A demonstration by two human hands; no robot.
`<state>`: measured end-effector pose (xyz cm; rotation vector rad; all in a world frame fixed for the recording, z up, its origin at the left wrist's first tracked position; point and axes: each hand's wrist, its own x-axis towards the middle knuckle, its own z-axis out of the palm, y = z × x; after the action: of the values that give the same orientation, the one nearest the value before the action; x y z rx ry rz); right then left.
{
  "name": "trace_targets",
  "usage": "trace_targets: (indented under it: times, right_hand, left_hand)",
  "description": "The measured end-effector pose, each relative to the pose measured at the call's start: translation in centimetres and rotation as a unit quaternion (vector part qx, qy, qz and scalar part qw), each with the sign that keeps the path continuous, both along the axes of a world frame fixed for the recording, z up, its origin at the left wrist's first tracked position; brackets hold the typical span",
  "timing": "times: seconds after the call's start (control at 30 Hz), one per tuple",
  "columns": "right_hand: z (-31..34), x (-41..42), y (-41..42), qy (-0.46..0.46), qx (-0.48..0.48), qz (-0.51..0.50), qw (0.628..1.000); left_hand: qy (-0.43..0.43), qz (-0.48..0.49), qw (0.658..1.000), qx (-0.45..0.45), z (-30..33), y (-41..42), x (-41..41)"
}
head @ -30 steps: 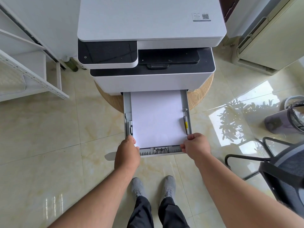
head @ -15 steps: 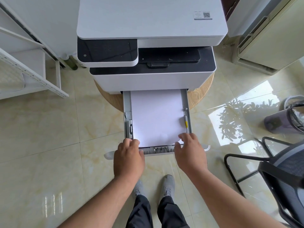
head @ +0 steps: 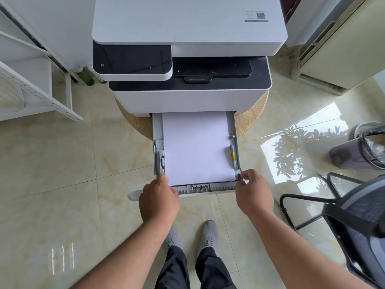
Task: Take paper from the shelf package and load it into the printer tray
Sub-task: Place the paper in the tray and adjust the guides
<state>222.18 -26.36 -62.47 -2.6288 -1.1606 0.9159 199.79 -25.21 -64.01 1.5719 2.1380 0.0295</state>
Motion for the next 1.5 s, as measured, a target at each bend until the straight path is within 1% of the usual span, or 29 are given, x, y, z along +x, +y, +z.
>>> trace_targets:
  times: [0.07,0.13,0.23,0.37,0.5,0.7,0.9,0.97,1.03,1.07,1.13,1.2,1.3,1.5]
  right_hand:
    - [0.1,-0.1,0.1,0.0,0.016,0.021,1.0]
    - [-0.1,-0.3,0.3,0.023,0.005,0.03,0.999]
    - [-0.5,-0.3,0.4,0.065,-0.02,0.01,0.998]
    - [-0.5,-0.4,0.4,0.076,-0.016,-0.003,0.997]
    - [-0.4,-0.2,0.2,0.07,-0.015,-0.01,0.997]
    - [-0.8,-0.2,0.1,0.103,0.01,-0.018,0.994]
    - [-0.2,-0.3,0.0,0.087,-0.005,0.001,0.996]
    - [0.3,-0.5,-0.2,0.035,0.003,0.045,0.998]
    - [0.4,-0.9,-0.2,-0.018,0.045,0.149,0.988]
    - [0.3,-1.2,0.0,-0.019,0.062,0.208,0.976]
    - [0.2,-2.1,0.5,0.003,0.06,0.324,0.944]
    - [-0.3,-2.9,0.8,0.005,0.041,0.402,0.915]
    - [-1.0,-3.5,0.9,-0.031,0.028,0.472,0.881]
    - [-2.8,-3.6,0.6,-0.074,0.057,0.519,0.85]
  left_hand:
    - [-0.01,0.02,1.0,-0.005,0.1,0.0,0.0]
    - [-0.013,0.032,0.999,-0.01,0.2,0.0,-0.1]
    - [-0.022,0.052,0.998,-0.028,0.2,-0.1,0.0]
    - [-0.051,0.067,0.996,-0.03,-0.1,-0.2,-0.4]
    - [-0.05,0.066,0.996,-0.02,-0.2,-0.5,-0.8]
    - [-0.067,0.043,0.997,-0.008,-0.6,-0.7,-0.9]
    - [-0.055,0.031,0.998,-0.003,-0.3,-0.8,-1.2]
    - [-0.041,-0.002,0.998,0.04,0.0,-0.8,-1.3]
    - [-0.046,-0.076,0.993,0.081,0.0,-0.3,-1.2]
    - [-0.053,-0.122,0.987,0.092,-0.3,0.0,-1.0]
    - [-0.057,-0.205,0.972,0.102,-1.0,0.8,-0.7]
    - [-0.055,-0.279,0.955,0.083,-1.3,1.3,-0.3]
    - [-0.031,-0.344,0.937,0.049,-1.4,1.4,0.0]
    - [-0.015,-0.358,0.932,0.046,-1.9,1.0,-0.5]
